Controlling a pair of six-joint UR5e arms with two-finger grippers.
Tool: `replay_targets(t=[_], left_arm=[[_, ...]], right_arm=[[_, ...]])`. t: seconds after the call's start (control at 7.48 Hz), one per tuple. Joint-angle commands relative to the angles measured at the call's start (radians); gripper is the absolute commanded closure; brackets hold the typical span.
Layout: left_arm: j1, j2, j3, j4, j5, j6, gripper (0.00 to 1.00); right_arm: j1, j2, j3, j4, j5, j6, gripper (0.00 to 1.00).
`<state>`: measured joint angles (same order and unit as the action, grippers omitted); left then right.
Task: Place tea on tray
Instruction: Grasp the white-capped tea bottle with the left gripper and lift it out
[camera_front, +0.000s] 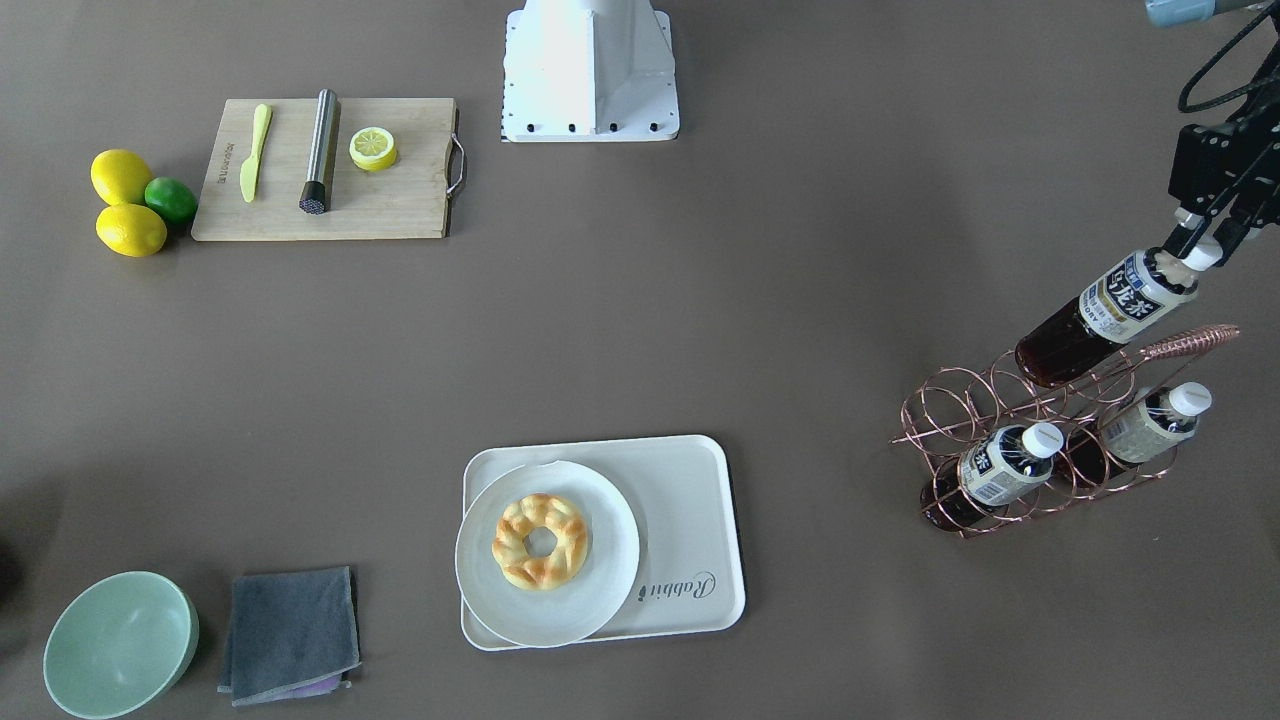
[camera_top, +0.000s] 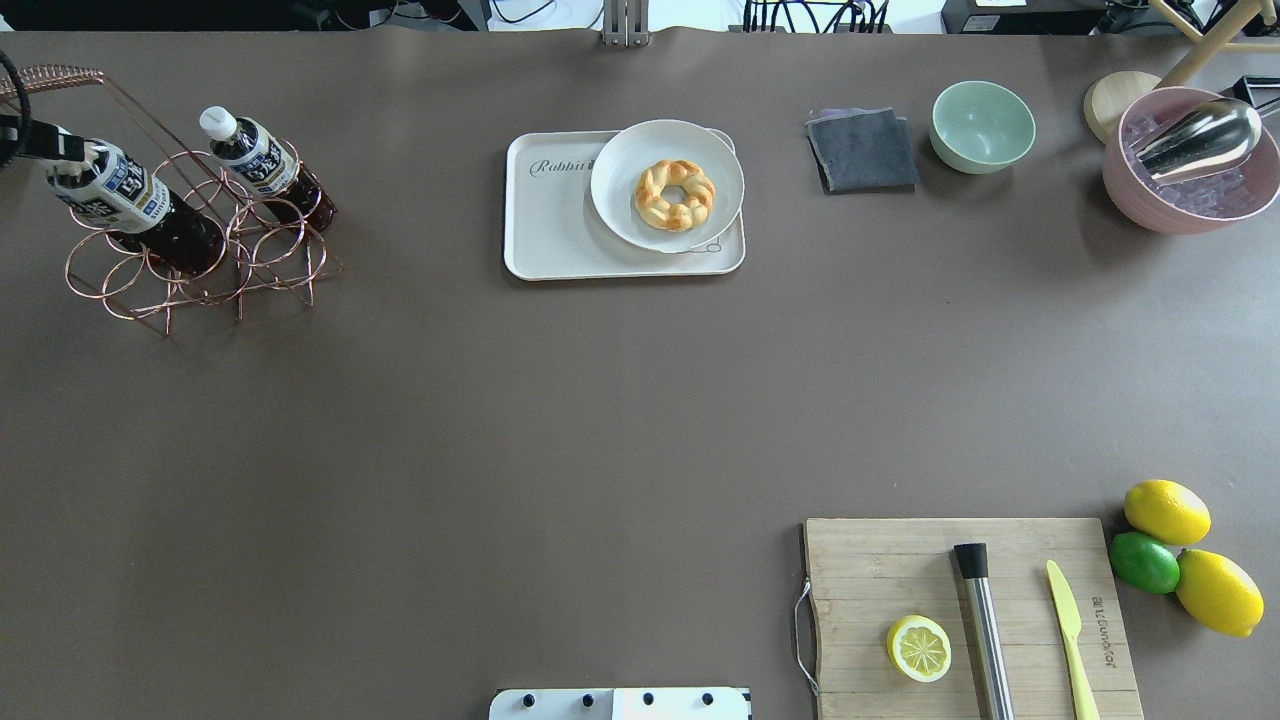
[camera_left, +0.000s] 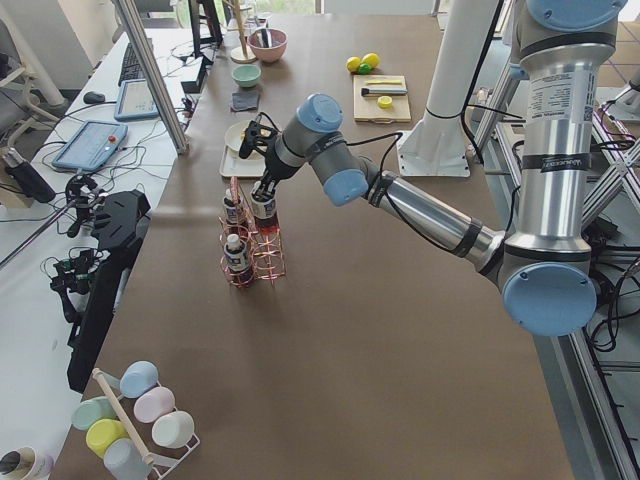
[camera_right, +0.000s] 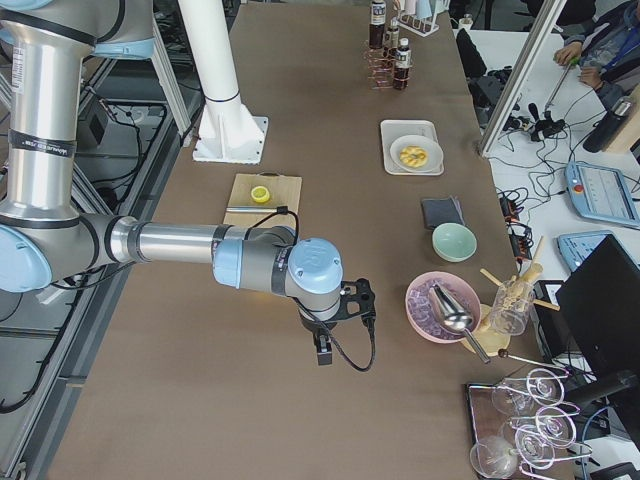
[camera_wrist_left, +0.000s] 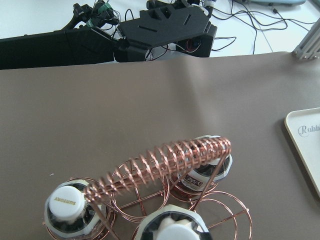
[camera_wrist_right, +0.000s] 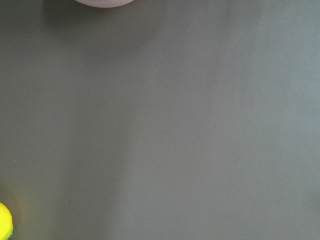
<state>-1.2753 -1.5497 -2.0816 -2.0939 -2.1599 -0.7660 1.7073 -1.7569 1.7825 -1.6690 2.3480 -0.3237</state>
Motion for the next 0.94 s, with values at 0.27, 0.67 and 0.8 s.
replay_targets(t=[0.27,0.67,0.8], left_arm=[[0.115,-0.237,-0.158,0.418,-0.028,-0.148,1.0],[0.502,-0.676,-0.216,0.954,0.356,-0.311,1.0],[0.601,-0.789,-0.16,0.997,0.433,-0.384,1.0]], right_arm=[[0.0,0.0,0.003,0.0,0.002,0.0,0.0],[-0.002,-0.001,0.002,0.0,0.004,0.002,0.0],[-0.002,-0.001,-0.002,0.0,0.004,0.002,0.0]])
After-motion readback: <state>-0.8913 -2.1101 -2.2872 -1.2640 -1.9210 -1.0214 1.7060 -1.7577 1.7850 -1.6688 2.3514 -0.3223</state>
